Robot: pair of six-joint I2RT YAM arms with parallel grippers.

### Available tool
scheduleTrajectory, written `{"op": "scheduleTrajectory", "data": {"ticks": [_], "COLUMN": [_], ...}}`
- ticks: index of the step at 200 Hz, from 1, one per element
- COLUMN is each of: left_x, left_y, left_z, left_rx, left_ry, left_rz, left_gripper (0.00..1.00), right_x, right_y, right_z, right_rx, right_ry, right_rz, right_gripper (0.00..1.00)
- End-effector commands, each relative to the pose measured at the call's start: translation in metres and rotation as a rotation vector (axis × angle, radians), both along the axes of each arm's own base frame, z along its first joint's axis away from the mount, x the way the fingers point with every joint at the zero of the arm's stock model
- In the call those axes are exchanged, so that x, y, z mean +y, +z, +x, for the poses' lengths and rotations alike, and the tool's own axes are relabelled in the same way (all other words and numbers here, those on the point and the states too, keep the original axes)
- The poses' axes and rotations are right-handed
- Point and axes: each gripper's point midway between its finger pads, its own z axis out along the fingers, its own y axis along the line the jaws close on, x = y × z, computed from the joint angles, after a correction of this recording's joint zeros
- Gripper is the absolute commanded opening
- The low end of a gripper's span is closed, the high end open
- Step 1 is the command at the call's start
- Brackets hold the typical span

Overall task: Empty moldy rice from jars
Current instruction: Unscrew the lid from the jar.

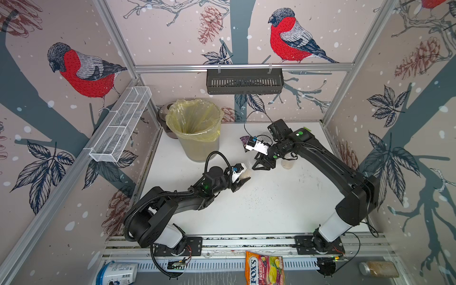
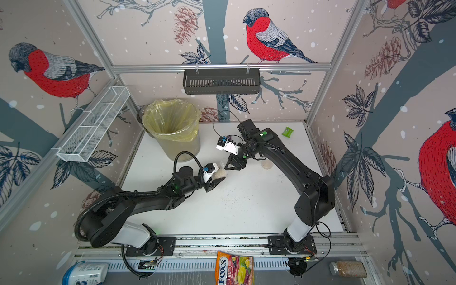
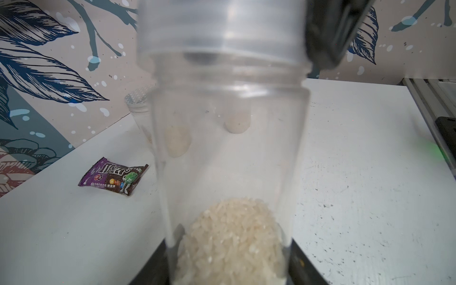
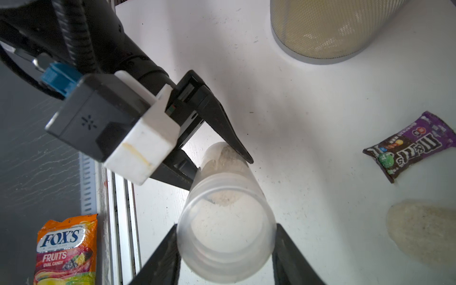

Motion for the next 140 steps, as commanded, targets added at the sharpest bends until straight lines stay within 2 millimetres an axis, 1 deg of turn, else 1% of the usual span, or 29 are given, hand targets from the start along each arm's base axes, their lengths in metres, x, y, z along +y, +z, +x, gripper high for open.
{"op": "scheduleTrajectory", "data": {"ticks": [1,20,43,79,100,140], "left_x": [-0.0021,-0.0031,-0.0029,0.0003,0.0001,-0.0007], "left_y": [-0.0226,-0.0228,-0.0235,-0.026,-0.0265,-0.0269], "left_z": [-0.0163,-0.0156,-0.0163,-0.0164,-0.017,-0.0167], "left_rx": [0.044,0.047,0.05,0.048,0.049,0.049], "left_ry": [-0.088,-0.091,-0.092,-0.079,-0.082,-0.085], "left_rz": [0.076,0.077,0.079,0.084,0.086,0.085], "left_gripper": [0.0,0.0,0.0,0.0,0.0,0.0], "right_x": [0.0163,0.0158,0.0133,0.0125,0.0125,0.0146], "right_y": [0.0247,0.0249,0.0252,0.0251,0.0217,0.0225], "right_z": [0.0049,0.0036,0.0086,0.0097,0.0105,0.0111], "right_rx": [-0.113,-0.134,-0.163,-0.171,-0.168,-0.172], "right_ry": [0.077,0.097,0.084,0.094,0.1,0.118], "right_rz": [0.111,0.108,0.085,0.073,0.063,0.06], "right_gripper": [0.48,0.48,0.49,0.51,0.51,0.52]}}
